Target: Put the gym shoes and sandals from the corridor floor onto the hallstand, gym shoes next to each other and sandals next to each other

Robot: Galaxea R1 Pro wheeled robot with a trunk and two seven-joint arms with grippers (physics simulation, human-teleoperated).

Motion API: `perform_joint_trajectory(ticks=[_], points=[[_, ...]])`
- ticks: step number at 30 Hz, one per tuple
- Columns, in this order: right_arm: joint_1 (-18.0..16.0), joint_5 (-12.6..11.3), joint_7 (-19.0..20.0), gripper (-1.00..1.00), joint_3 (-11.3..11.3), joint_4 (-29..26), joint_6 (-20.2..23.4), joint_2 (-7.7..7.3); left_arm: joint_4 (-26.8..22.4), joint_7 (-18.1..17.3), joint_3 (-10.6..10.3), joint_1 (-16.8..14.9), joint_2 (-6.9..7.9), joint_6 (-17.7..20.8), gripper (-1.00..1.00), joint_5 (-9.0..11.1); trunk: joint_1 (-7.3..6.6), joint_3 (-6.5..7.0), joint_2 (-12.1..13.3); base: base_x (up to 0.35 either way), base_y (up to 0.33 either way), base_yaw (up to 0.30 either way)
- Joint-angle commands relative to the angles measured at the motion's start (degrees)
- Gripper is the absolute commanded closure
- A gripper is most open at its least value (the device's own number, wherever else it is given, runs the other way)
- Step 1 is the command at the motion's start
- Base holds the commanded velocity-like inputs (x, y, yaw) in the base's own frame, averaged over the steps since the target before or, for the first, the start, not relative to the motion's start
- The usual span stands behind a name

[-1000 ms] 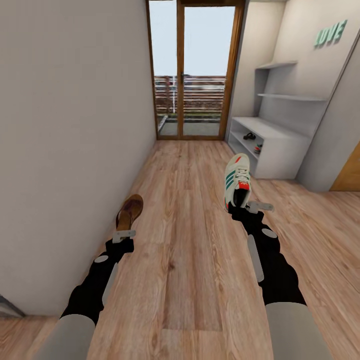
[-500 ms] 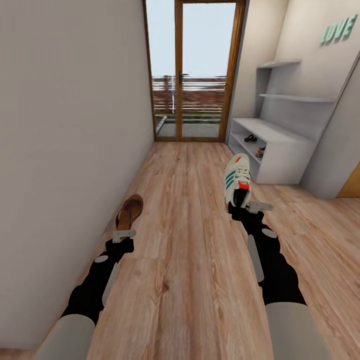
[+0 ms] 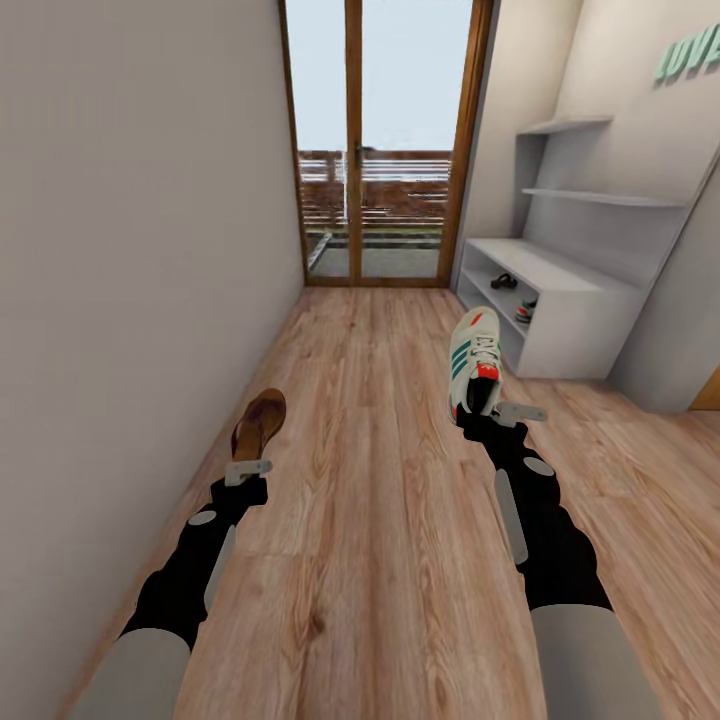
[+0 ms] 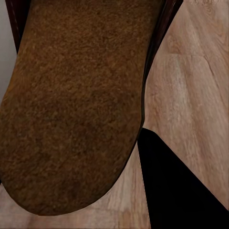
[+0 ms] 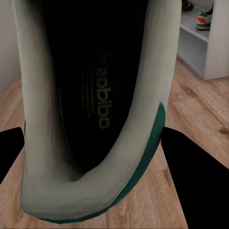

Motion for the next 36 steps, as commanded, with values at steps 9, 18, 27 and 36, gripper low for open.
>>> perform_joint_trajectory(ticks=[9, 18, 27, 36], points=[[0.0, -0.1, -0.2, 1.0, 0.0, -0.1, 0.3, 0.05, -0.1, -0.2, 0.2, 0.0, -0.07, 0.3, 1.0, -0.8, 0.02, -0.05, 0.0, 0.347, -0.083, 0.0], [0.0, -0.1, -0.2, 1.0, 0.0, -0.1, 0.3, 0.03, -0.1, -0.2, 0.2, 0.0, -0.07, 0.3, 1.0, -0.8, 0.02, -0.05, 0.0, 0.347, -0.083, 0.0], [0.0, -0.1, -0.2, 1.0, 0.0, -0.1, 0.3, 0.04, -0.1, -0.2, 0.2, 0.0, -0.07, 0.3, 1.0, -0.8, 0.02, -0.05, 0.0, 0.347, -0.083, 0.0], [0.0, -0.1, -0.2, 1.0, 0.0, -0.1, 0.4, 0.04, -0.1, -0.2, 0.2, 0.0, -0.07, 0.3, 1.0, -0.8, 0.02, -0.05, 0.0, 0.347, -0.083, 0.0]])
